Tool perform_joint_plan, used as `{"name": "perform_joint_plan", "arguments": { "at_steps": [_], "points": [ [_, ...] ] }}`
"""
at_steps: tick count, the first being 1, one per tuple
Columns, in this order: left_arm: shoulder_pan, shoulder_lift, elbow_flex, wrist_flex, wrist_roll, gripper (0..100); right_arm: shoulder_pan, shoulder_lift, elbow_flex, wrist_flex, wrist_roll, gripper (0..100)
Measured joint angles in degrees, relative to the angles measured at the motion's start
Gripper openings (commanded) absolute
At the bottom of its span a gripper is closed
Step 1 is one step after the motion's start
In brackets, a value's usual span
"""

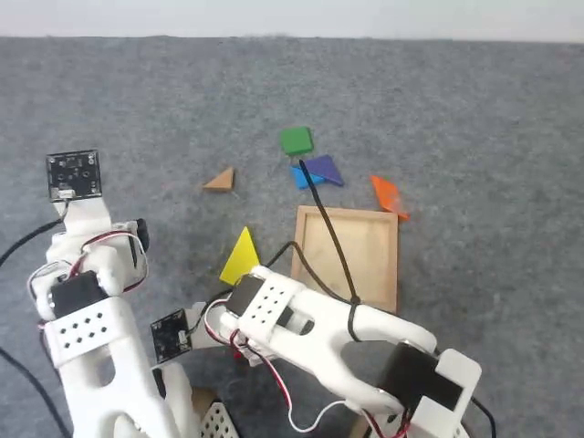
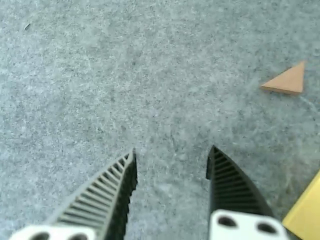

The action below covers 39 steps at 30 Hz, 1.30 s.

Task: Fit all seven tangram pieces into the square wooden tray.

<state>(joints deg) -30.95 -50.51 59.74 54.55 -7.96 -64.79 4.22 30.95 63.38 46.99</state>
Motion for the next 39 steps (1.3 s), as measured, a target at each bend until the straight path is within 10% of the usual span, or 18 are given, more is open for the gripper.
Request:
{"name": "perform_joint_plan", "arguments": {
  "at_steps": [39],
  "points": [
    [-0.18, 0.00, -7.91, 9.23, 0.00, 23, 1.67, 14.07, -16.09, 14.07, 5.80, 32.9]
  ]
}}
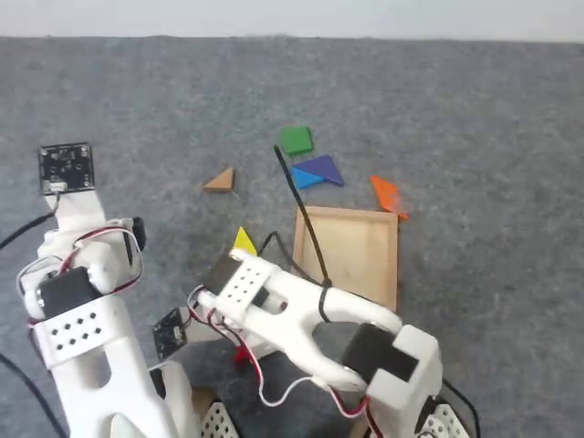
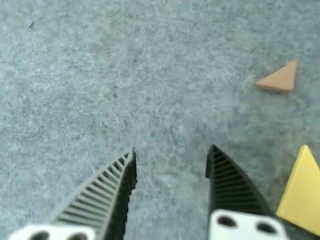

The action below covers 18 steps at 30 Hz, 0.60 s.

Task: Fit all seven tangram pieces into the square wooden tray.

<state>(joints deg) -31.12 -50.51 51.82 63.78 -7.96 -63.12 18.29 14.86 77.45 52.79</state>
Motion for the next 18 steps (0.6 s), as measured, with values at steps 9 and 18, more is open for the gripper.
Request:
{"name": "perform_joint_plan", "arguments": {
  "at_steps": [9, 18],
  "points": [
    [0.00, 0.00, -0.70, 0.44, 0.00, 23, -1.58, 0.70, -0.53, 0.44, -2.73, 32.5],
    [0.00, 0.00, -0.70, 0.53, 0.00, 23, -1.67, 0.88, -1.41, -1.05, -5.80, 19.9]
  ]
}}
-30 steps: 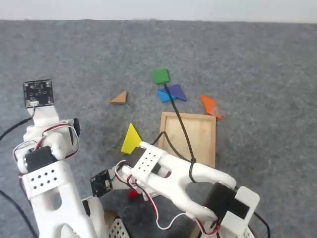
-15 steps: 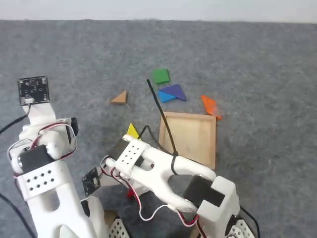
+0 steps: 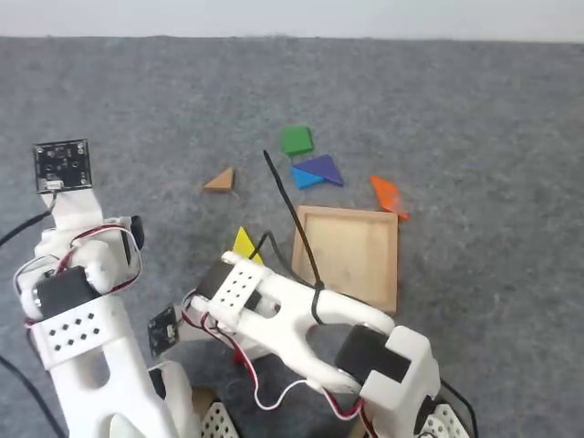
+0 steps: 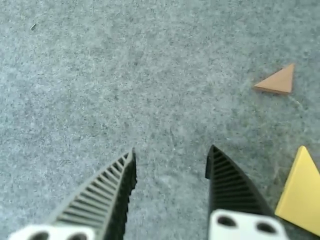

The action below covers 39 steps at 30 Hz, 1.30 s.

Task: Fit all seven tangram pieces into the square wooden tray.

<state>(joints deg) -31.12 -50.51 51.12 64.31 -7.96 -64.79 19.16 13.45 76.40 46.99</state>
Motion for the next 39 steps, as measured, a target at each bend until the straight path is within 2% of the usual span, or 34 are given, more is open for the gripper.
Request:
{"name": "perform_joint_plan", "arguments": {
  "at_steps": [15, 20, 26, 35, 39],
  "points": [
    [0.00, 0.00, -0.18, 1.58, 0.00, 23, 0.79, -0.35, 0.00, -0.35, -2.55, 19.1],
    [0.00, 0.00, -0.18, 1.58, 0.00, 23, 0.88, -6.68, 6.68, -1.76, -2.81, 19.1],
    [0.00, 0.00, -0.18, 1.58, 0.00, 23, 4.66, -13.63, 11.60, -3.87, -7.30, 19.1],
    [0.00, 0.00, -0.18, 1.58, 0.00, 23, 7.56, -21.01, 12.04, -3.60, -13.45, 19.1],
    [0.00, 0.00, -0.18, 1.58, 0.00, 23, 11.16, -25.23, 12.04, -3.52, -16.53, 19.1]
  ]
}}
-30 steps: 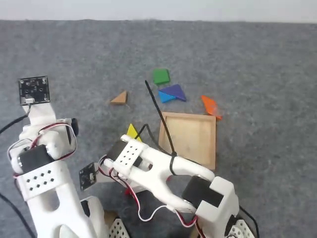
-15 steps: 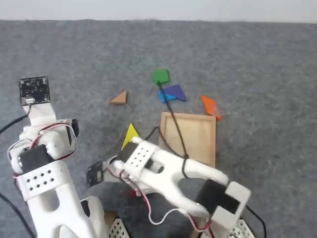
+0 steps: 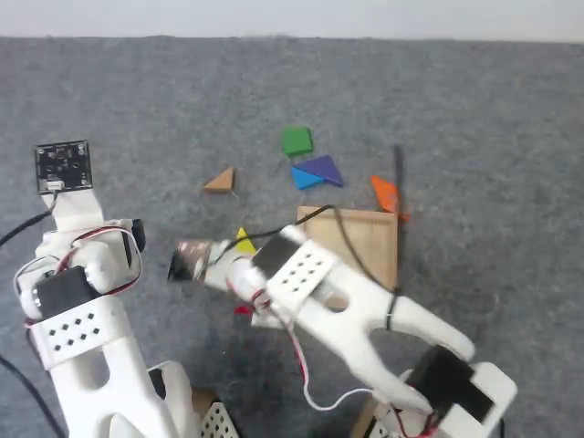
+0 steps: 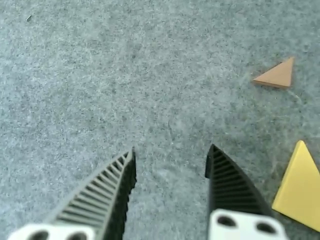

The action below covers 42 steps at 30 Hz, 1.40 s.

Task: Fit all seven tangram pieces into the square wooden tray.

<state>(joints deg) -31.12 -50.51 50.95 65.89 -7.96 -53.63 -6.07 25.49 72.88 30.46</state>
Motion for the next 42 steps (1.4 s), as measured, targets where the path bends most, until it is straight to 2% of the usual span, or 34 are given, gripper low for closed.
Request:
{"name": "perform_joint_plan", "arguments": {
  "at_steps": [5, 18, 25, 28, 33, 42],
  "points": [
    [0.00, 0.00, 0.00, 0.00, 0.00, 23, 6.77, -3.08, 0.00, -0.44, -8.18, 19.1],
    [0.00, 0.00, 0.18, 0.00, 0.00, 23, 18.64, -3.16, 0.00, -0.79, -44.31, 19.1],
    [0.00, 0.00, 0.88, 0.00, 0.00, 23, 19.25, -3.16, 0.00, -2.55, -63.03, 19.4],
    [0.00, 0.00, 0.88, 0.00, 0.00, 23, 19.25, -3.16, 0.26, -5.89, -66.73, 19.4],
    [0.00, 0.00, 2.02, 0.00, 0.00, 23, 18.20, 2.29, 1.93, -12.31, -68.48, 19.1],
    [1.93, 0.00, 3.43, 0.00, 0.00, 22, 18.20, 7.65, 1.93, -13.63, -68.48, 19.5]
  ]
}}
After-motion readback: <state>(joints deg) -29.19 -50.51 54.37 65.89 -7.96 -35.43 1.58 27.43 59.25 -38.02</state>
